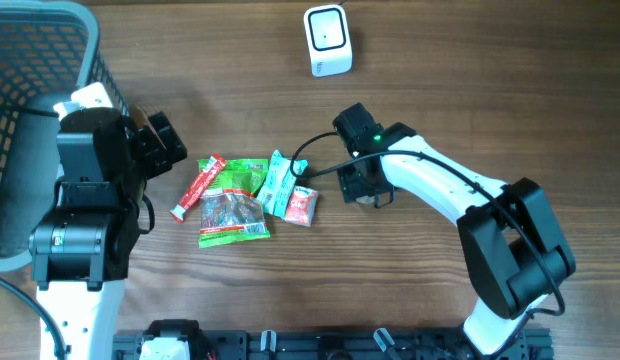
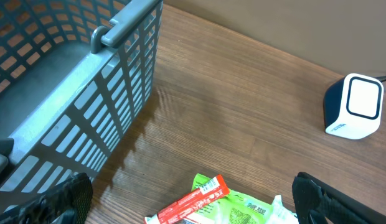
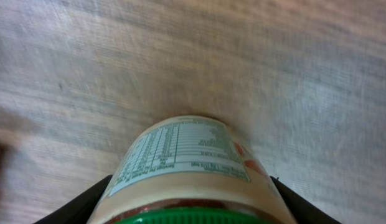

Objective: Scan the item barcode
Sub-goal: 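Lift the jar and swing it up toward the white scanner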

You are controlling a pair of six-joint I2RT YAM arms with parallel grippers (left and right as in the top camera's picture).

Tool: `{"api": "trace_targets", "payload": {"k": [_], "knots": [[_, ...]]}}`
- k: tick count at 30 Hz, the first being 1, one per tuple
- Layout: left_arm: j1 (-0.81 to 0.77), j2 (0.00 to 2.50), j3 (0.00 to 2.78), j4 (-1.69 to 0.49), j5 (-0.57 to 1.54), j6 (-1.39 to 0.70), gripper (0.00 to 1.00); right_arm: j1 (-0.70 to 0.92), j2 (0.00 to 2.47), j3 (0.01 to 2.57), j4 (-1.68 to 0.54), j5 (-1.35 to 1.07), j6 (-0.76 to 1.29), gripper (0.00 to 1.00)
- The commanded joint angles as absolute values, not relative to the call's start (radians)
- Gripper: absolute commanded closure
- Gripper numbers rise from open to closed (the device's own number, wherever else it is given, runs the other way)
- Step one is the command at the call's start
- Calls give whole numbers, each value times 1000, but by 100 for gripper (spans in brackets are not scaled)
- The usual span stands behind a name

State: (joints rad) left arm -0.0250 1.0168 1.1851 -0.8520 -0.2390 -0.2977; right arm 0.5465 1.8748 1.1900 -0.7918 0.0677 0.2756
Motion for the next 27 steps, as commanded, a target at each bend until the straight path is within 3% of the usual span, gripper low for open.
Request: {"api": "trace_targets", "payload": {"k": [1, 5, 10, 16, 27], "knots": [[-19, 1018, 1199, -849, -248, -293, 0, 547, 1760, 1264, -841, 55, 288, 38], [-19, 1018, 1199, -849, -248, -293, 0, 547, 1636, 1321, -912, 55, 285, 40], [-19, 1018, 1199, -849, -248, -293, 0, 546, 1481, 1391, -935, 55, 261, 51], [-19, 1018, 1199, -849, -248, -293, 0, 545, 1457, 1512, -928, 56, 236, 51], [-19, 1018, 1199, -849, -248, -293, 0, 544, 1536, 1530, -636, 117, 229, 56]]}}
